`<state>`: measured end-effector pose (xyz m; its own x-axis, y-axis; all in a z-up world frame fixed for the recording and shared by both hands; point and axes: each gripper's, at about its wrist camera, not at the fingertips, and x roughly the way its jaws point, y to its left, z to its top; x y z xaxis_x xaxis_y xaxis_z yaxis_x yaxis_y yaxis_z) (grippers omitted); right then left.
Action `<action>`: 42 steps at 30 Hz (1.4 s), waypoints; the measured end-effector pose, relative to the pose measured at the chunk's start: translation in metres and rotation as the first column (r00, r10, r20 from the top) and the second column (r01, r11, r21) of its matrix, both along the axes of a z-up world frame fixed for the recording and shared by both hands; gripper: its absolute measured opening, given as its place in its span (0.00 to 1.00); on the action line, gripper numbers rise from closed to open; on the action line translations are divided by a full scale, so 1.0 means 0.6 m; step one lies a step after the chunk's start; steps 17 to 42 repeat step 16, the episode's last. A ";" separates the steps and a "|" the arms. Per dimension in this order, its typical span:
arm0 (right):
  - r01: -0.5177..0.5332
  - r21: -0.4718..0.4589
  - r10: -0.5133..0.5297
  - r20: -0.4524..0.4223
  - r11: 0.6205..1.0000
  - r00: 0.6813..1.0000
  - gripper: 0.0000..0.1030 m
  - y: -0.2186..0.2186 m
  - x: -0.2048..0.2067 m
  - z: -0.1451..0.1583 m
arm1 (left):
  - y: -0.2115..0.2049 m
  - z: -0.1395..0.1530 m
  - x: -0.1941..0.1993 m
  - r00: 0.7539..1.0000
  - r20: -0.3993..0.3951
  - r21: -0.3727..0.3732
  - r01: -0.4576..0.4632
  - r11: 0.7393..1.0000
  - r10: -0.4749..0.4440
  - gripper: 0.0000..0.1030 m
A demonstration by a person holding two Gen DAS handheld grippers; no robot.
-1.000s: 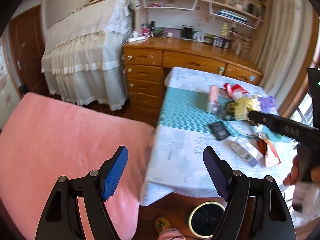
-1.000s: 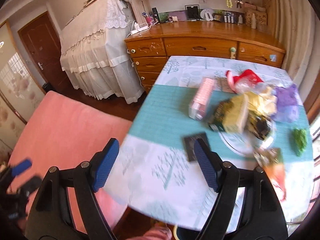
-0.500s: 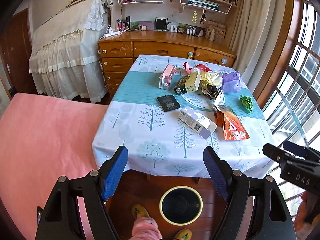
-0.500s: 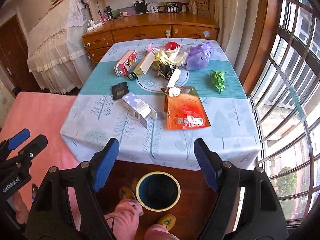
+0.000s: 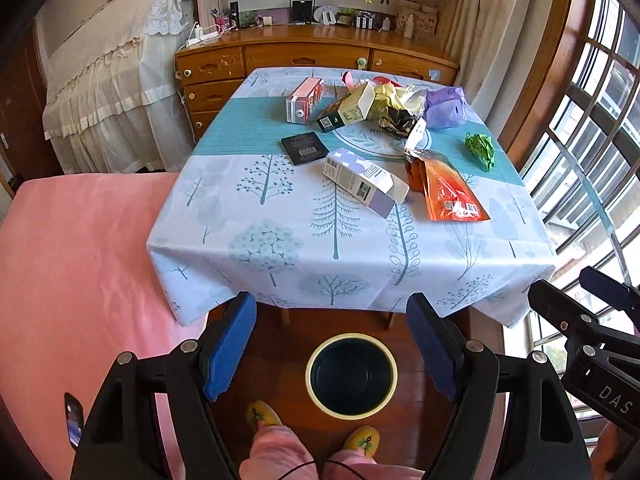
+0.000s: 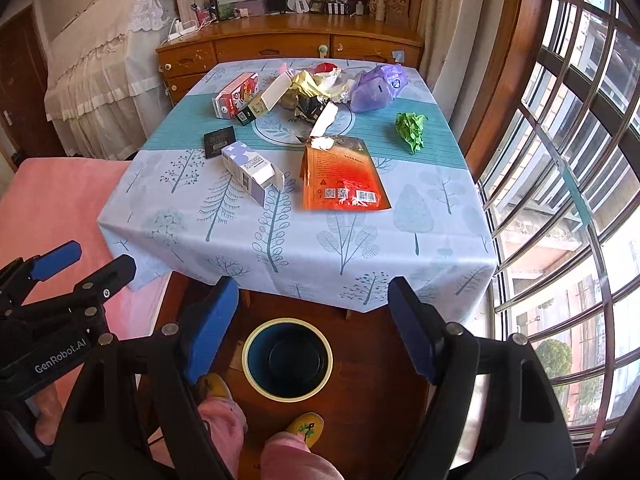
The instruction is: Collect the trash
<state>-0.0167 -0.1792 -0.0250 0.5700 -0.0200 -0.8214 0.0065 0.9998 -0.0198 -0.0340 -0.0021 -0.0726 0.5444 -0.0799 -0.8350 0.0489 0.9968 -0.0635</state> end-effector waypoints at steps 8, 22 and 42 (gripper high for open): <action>0.030 0.030 -0.028 -0.062 0.999 0.998 0.73 -0.010 0.006 -0.034 | -0.003 -0.025 -0.005 1.000 -0.030 0.009 0.004 1.000 -0.003 0.77; -0.008 0.028 0.010 -0.071 1.000 0.997 0.73 0.013 0.006 -0.040 | 0.007 -0.032 -0.007 0.999 -0.044 0.000 -0.006 1.000 0.006 0.77; -0.008 0.028 0.010 -0.071 1.000 0.997 0.73 0.013 0.006 -0.040 | 0.007 -0.032 -0.007 0.999 -0.044 0.000 -0.006 1.000 0.006 0.77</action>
